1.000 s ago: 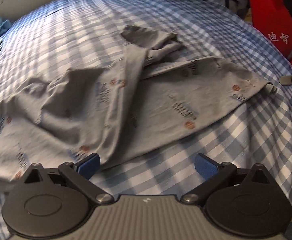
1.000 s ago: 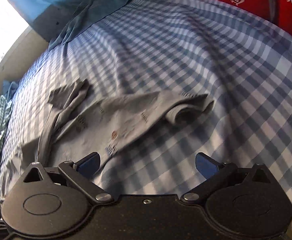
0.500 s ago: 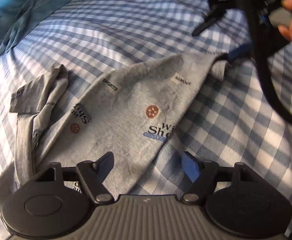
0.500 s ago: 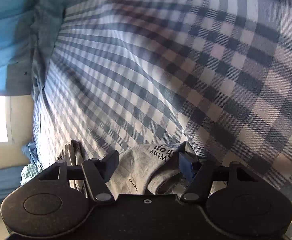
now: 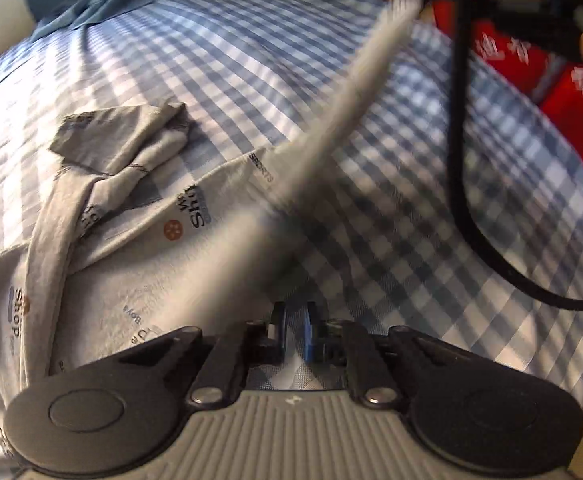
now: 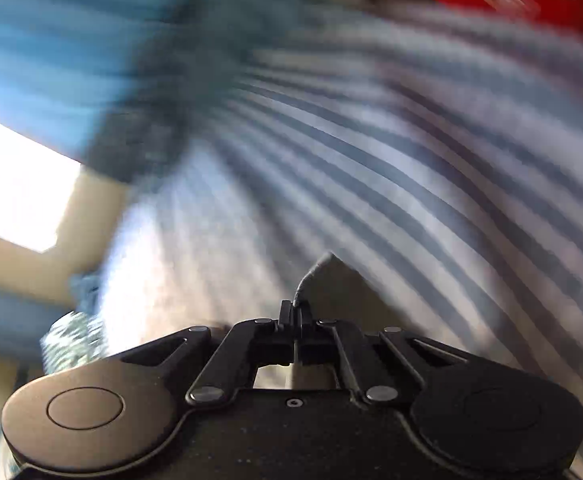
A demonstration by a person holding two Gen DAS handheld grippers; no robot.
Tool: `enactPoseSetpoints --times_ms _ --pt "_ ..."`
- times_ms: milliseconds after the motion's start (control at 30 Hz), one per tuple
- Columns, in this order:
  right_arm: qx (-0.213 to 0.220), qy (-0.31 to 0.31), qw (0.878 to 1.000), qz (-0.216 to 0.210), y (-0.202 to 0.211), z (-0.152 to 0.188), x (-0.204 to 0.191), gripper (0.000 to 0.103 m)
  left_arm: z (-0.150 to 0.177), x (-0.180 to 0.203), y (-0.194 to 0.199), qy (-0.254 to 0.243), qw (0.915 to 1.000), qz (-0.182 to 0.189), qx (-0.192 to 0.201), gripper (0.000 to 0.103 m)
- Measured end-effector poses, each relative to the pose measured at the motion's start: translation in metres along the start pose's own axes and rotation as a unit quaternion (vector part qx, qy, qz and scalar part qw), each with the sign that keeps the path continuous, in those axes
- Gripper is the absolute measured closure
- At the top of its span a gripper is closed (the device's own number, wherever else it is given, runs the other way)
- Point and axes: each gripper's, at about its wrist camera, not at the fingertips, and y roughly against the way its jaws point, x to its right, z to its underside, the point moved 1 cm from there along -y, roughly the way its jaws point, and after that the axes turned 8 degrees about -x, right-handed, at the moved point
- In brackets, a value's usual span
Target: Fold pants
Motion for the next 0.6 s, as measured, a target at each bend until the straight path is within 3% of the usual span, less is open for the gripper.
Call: enactPoseSetpoints --times_ms 67,167,333,500,567,600 --pt "0.032 0.113 0.993 -0.024 0.019 -0.001 -0.036 0.103 0.002 -0.004 0.01 0.019 0.9996 0.008 0.018 0.095" --pt "0.027 0.146 0.989 0.0 0.026 0.006 -0.041 0.103 0.003 -0.005 0.015 0.021 0.9995 0.005 0.025 0.095" --pt "-0.022 0.028 0.995 0.092 0.012 0.027 0.03 0.103 0.014 -0.004 0.023 0.021 0.9995 0.022 0.009 0.095" --pt "-0.082 -0.049 0.983 0.159 -0.002 0.059 0.088 0.103 0.037 -0.007 0.029 0.04 0.9986 0.034 -0.012 0.095" --pt "-0.083 -0.07 0.977 0.183 0.004 0.063 0.096 0.093 0.045 -0.01 0.031 0.055 0.9979 0.032 -0.014 0.093" --pt "-0.08 -0.077 0.975 0.193 0.006 0.065 0.097 0.089 0.048 -0.013 0.032 0.065 0.9973 0.032 -0.015 0.087"
